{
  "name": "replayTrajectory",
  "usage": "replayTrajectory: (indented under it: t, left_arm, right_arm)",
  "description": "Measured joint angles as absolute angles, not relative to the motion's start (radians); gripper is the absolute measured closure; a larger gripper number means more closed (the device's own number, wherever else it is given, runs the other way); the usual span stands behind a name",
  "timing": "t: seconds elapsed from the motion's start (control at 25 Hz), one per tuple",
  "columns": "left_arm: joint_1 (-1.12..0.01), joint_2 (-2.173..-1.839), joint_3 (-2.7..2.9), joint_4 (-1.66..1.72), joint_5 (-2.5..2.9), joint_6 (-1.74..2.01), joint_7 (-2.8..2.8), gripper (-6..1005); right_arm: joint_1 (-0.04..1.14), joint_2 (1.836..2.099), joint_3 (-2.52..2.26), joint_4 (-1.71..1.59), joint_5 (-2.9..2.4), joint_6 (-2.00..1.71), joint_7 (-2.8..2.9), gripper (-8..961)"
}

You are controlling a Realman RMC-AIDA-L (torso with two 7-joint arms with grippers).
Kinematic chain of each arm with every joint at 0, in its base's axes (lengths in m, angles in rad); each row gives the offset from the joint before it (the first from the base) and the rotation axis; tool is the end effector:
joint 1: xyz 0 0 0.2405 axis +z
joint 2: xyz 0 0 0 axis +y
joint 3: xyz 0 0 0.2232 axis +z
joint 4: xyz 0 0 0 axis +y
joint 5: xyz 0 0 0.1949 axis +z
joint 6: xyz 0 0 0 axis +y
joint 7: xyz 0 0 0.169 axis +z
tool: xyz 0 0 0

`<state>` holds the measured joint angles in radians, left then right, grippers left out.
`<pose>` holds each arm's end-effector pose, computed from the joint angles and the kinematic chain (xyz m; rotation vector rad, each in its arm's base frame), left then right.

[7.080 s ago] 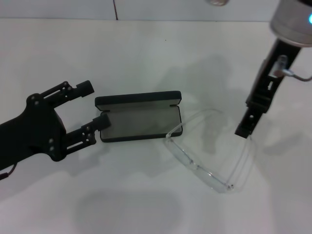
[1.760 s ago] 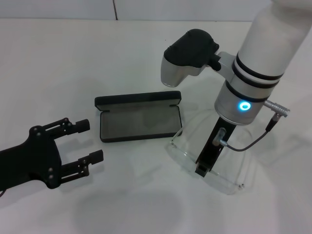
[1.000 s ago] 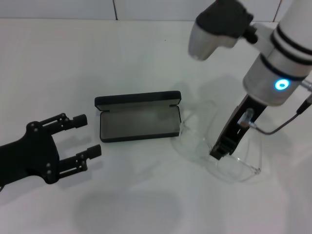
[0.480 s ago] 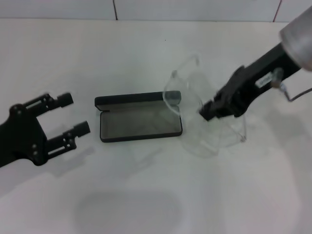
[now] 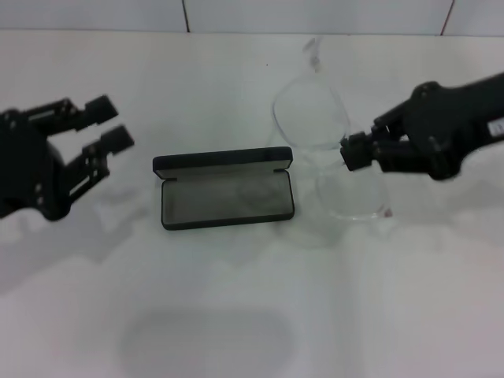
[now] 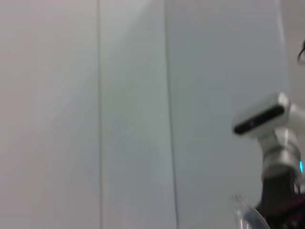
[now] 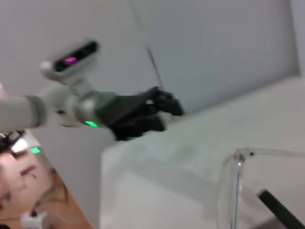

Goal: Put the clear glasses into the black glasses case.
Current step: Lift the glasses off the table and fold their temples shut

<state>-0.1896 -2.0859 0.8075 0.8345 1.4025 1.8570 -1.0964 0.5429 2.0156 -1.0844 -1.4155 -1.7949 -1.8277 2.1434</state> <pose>-0.2066 0.2458 0.0678 -2.3741 -0.1258 -1.2024 0.0869 0.2887 0.0527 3.0454 -0.4594 -0.5075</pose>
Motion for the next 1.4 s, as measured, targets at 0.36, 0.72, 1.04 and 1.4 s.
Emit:
replayTrajectory:
  t: [0.36,0.72,1.04,1.4]
  left_arm:
    - [-0.324,-2.089,0.861,0.834,1.272,1.896,-1.101,853]
    - [-0.428,-2.09,0.949,0.824,1.248,1.864,-1.101,932]
    - [-0.432,-2.091,1.075,0.82,1.251,1.822,-1.092,931]
    - [-0.416,-2.09,1.135,0.785,1.252,1.819,-1.097,931]
  right_arm:
    - [0.494,2.016,-1.081,-1.151,-1.53,-1.946,1.861,891]
    - [0.517,2.024,-1.151,-0.998,-1.514,-1.94,1.799,892]
    - [0.574,2.026,-1.253,-0.956,-1.468,-1.908,1.78,892]
    - [0.595,2.025,-1.263,-0.954,-1.456,-1.893,1.76,892]
